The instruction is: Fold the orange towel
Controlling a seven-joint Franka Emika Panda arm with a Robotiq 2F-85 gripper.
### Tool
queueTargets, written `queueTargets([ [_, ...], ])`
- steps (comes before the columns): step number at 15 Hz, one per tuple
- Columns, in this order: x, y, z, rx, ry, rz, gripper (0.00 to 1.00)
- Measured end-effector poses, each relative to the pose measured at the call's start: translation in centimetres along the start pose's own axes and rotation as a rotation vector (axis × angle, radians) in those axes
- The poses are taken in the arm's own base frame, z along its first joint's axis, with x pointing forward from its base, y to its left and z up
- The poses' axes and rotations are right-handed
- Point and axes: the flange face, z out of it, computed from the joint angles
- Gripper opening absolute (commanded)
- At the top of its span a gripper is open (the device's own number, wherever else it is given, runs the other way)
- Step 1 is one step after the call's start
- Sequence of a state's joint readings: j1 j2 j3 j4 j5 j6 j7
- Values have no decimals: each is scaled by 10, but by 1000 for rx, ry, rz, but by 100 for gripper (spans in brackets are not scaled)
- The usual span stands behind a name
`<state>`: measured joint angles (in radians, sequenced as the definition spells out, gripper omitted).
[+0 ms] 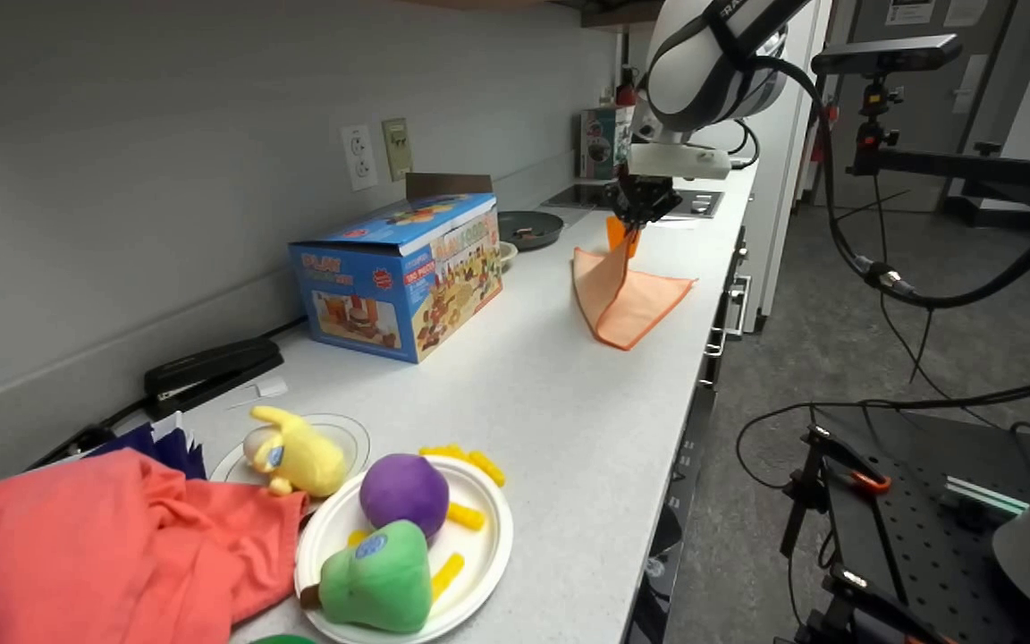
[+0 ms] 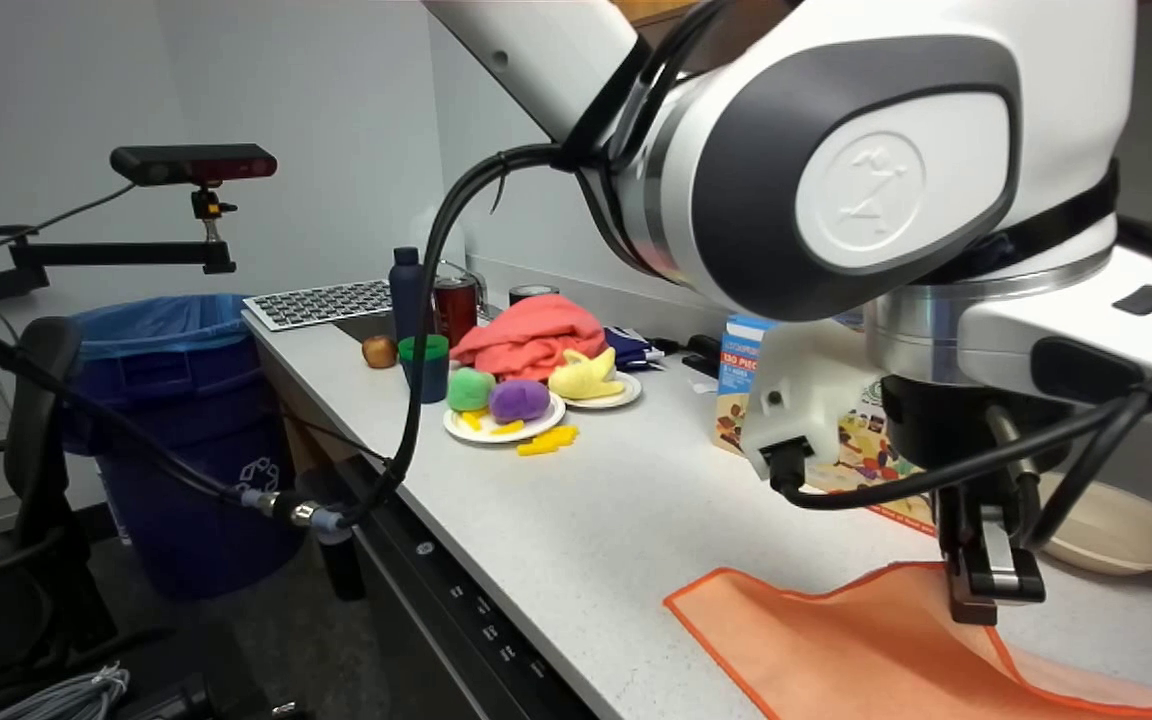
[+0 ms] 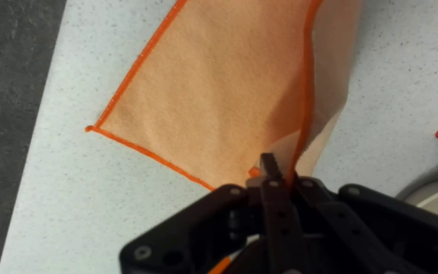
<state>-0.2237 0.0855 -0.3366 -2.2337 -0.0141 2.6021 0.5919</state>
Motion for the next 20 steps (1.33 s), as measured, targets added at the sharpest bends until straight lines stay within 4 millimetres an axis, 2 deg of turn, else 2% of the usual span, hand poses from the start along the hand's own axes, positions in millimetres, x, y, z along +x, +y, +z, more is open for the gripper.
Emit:
queueTargets([
  [13,2,5,6,-11,-6,-36,0],
  [20,35,48,21,-59,-2,-145,2],
])
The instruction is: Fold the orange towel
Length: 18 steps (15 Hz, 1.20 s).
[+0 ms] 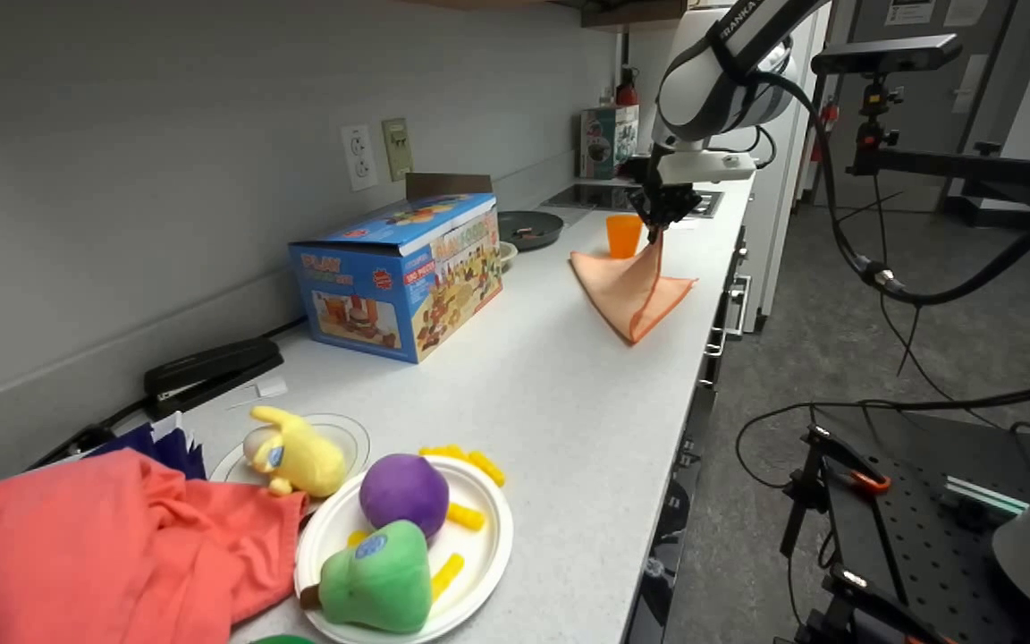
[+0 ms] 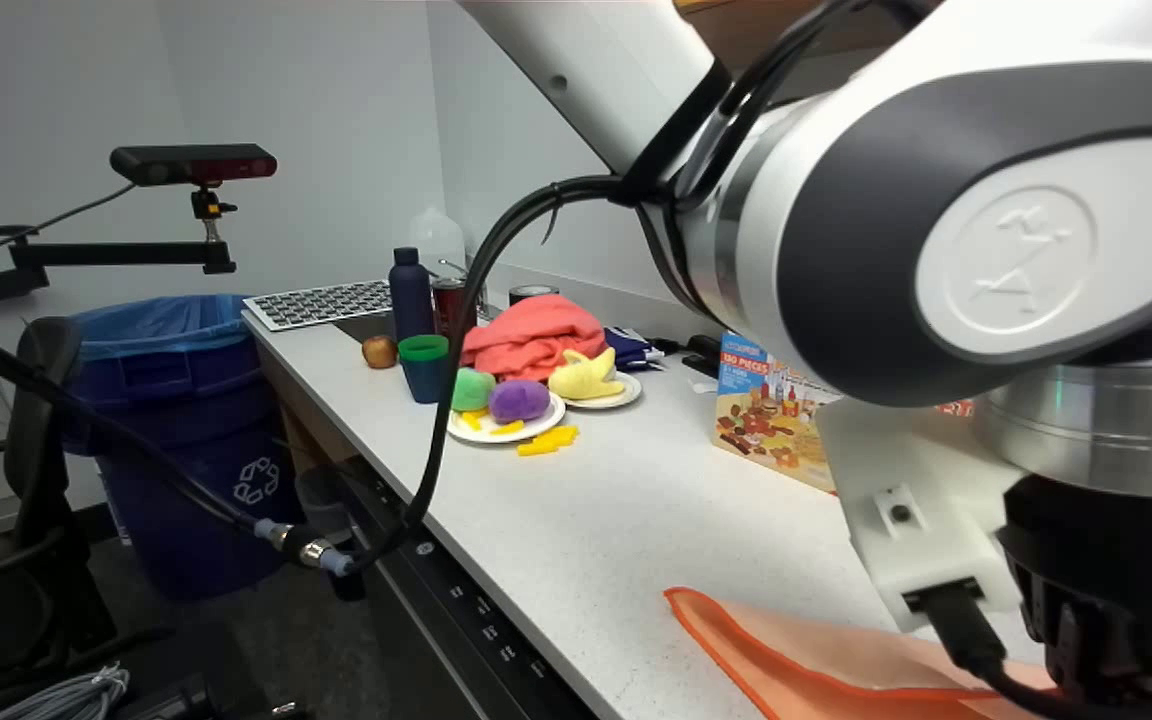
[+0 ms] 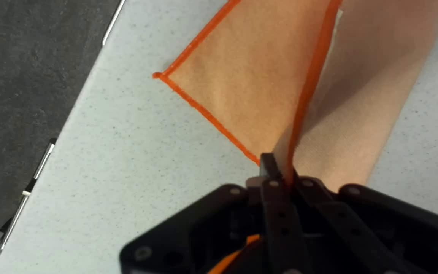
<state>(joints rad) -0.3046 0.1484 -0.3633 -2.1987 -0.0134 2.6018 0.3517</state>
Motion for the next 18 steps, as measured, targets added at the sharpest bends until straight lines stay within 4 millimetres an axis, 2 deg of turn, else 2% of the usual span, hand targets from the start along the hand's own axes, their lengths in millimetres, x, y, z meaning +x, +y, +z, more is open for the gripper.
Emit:
queueTargets([
  [2,5,9,2,-8,2,-13,2],
  [9,5,9,3,-9,0,-16,0],
  [10,5,9,4,-10,-1,-16,27],
  [11,4,9,4,-10,-3,-14,28],
  [18,3,10,5,-12,-8,-10,81],
])
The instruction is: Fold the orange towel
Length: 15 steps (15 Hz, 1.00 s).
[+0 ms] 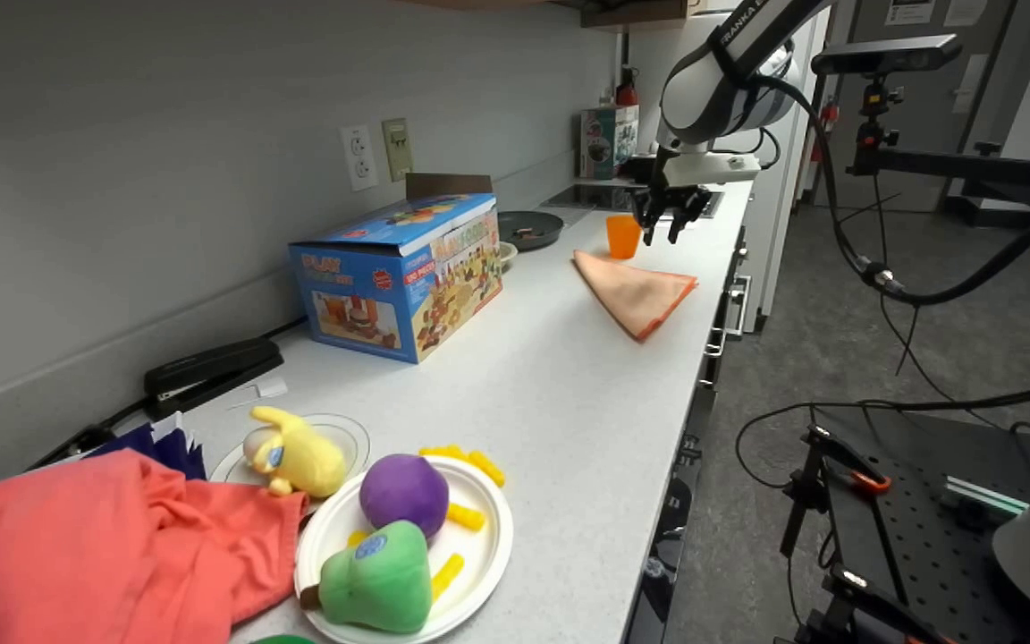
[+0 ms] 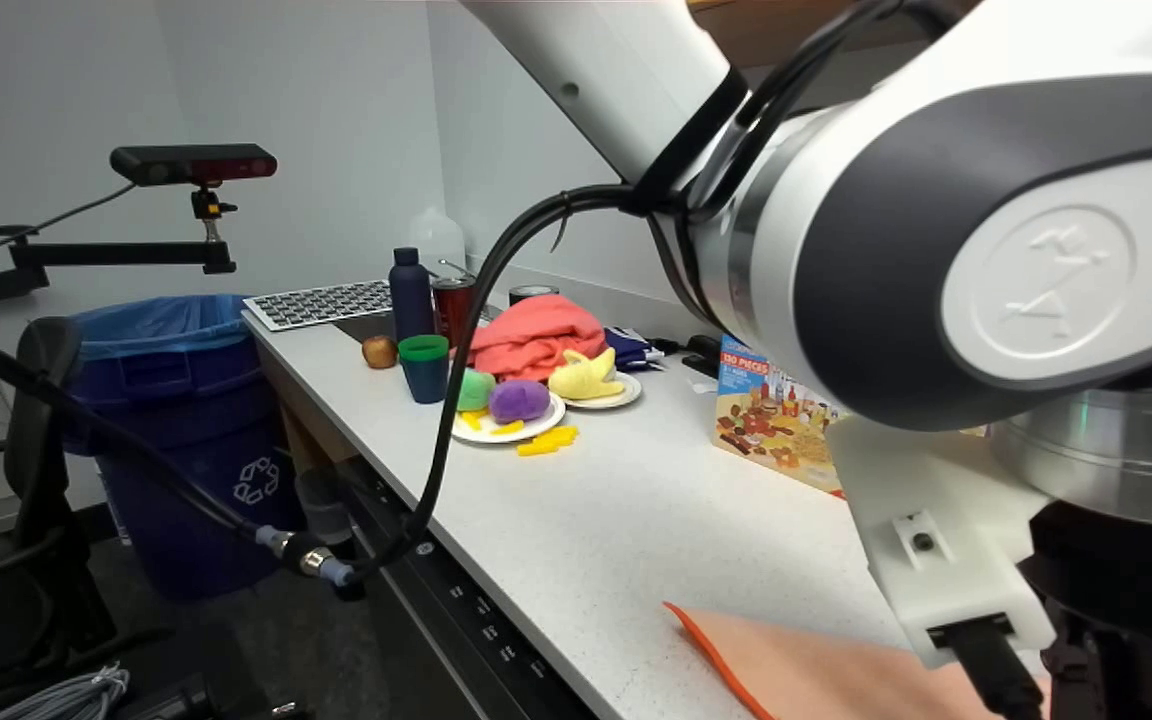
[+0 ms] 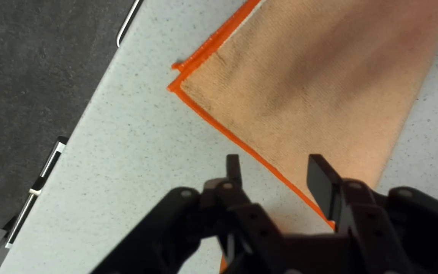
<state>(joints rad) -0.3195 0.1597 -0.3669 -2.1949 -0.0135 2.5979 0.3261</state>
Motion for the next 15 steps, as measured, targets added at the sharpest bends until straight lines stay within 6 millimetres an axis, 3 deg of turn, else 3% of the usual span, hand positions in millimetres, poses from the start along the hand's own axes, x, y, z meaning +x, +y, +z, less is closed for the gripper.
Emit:
queueTargets([
  [3,0,-3,-4,7,-3,-20,99],
  [6,1,-22,-15,36,13,-77,100],
  [9,-5,-61,-26,69,28,-152,100],
  [15,-45,-151,-42,102,-39,-368,100],
])
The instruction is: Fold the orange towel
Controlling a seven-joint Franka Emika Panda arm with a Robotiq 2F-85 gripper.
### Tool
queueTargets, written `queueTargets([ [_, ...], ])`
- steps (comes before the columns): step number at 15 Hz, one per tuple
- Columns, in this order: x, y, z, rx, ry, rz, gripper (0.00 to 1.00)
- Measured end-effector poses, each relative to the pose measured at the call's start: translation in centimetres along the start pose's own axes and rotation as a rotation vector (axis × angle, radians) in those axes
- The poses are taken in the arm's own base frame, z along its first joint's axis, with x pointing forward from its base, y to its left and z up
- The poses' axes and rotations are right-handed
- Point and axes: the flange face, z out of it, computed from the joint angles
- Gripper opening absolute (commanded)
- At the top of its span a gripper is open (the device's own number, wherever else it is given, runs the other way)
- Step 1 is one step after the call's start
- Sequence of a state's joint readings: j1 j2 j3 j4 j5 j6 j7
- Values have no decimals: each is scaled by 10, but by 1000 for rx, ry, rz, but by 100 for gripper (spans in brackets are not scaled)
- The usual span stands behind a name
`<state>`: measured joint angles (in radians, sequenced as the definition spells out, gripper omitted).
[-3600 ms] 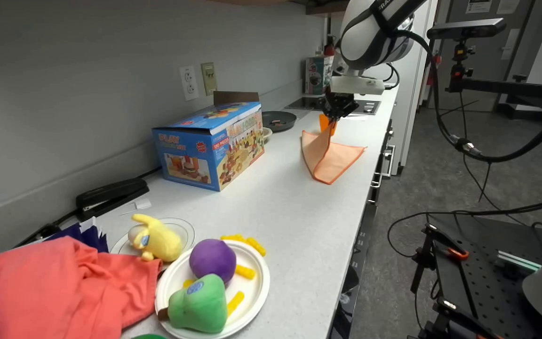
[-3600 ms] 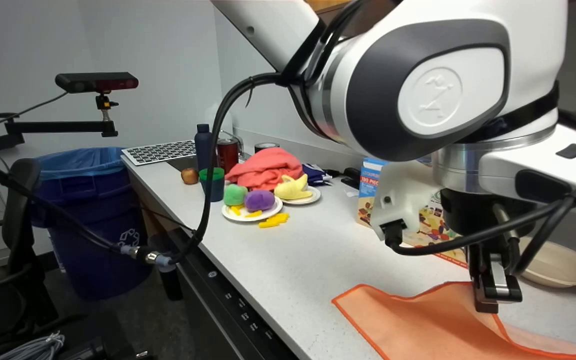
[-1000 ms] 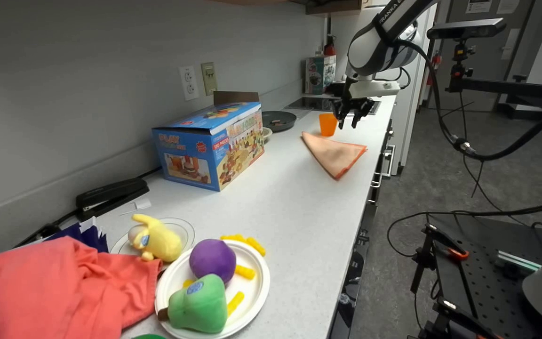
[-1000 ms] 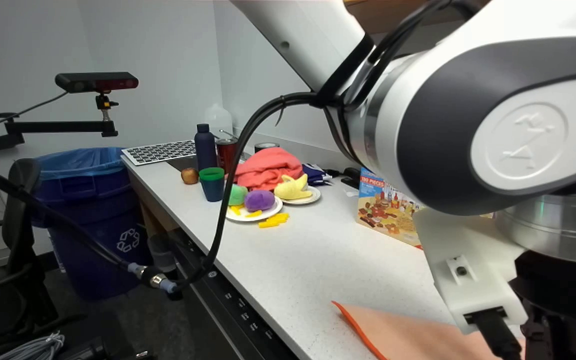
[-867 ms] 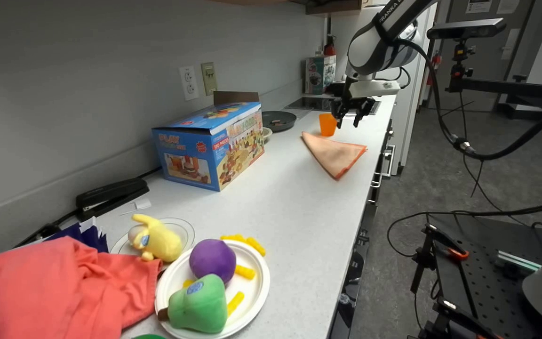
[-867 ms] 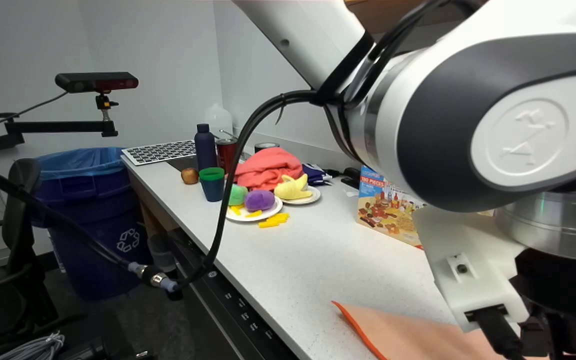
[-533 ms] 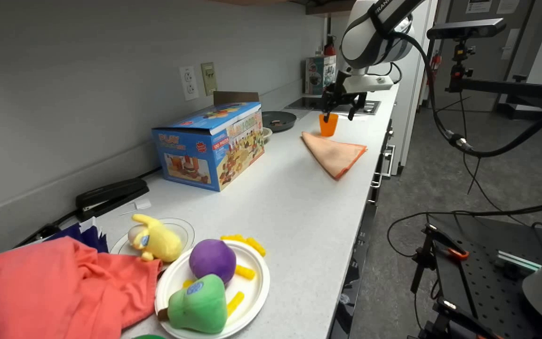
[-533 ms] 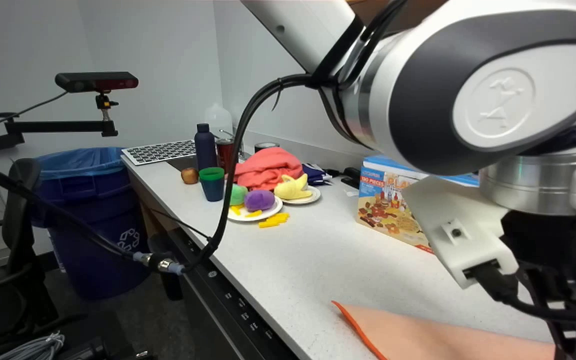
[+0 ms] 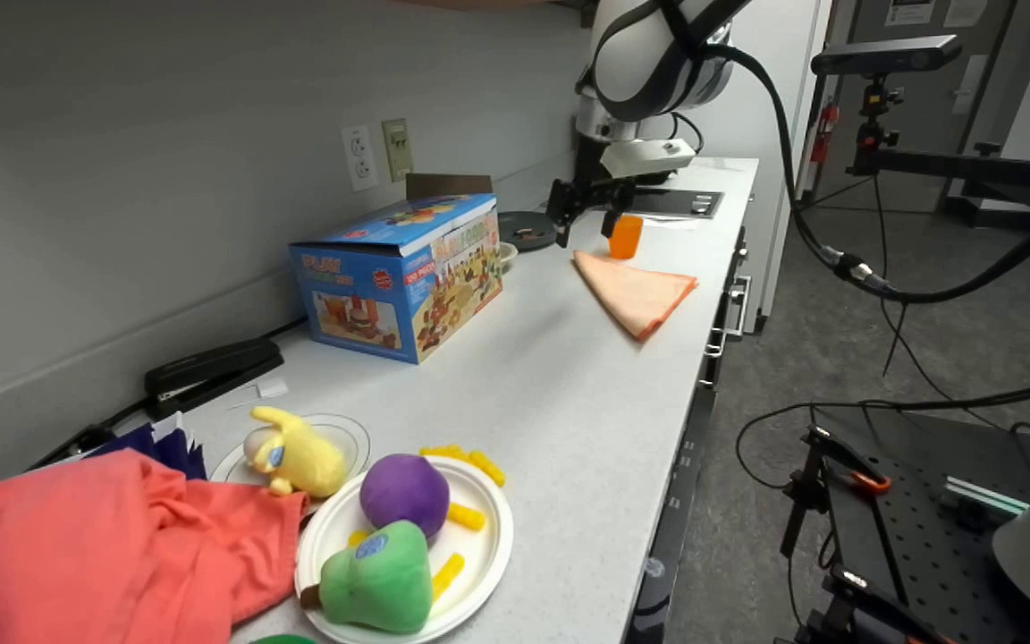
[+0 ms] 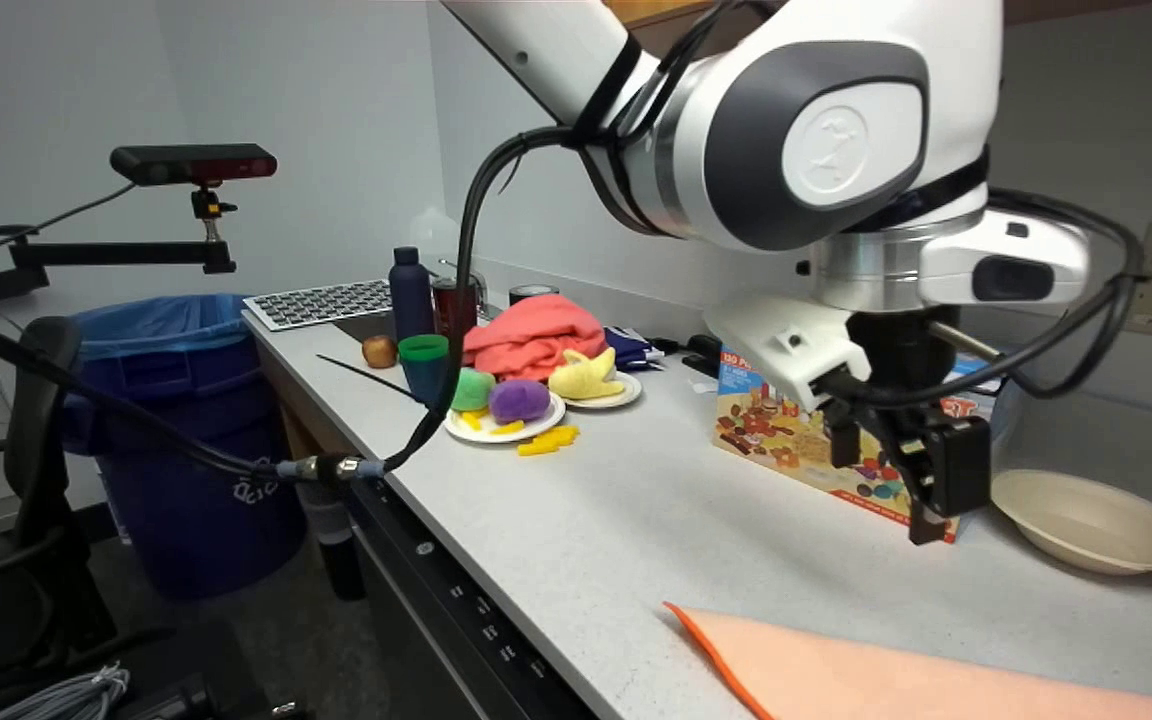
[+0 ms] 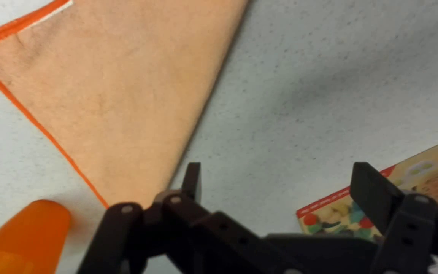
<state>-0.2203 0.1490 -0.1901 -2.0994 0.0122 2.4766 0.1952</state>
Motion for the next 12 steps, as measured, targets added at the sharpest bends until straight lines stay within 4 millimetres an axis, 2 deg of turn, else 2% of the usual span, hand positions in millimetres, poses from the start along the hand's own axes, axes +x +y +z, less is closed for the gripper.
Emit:
queueTargets([
  [3,-7,-39,-6,-3,-35,-146,100],
  [5,-10,-53,-10,-13,-40,-252,100],
  [9,-7,-38,-36,-13,-5,-417,100],
  [12,-8,-26,-56,-9,25,-457,100],
])
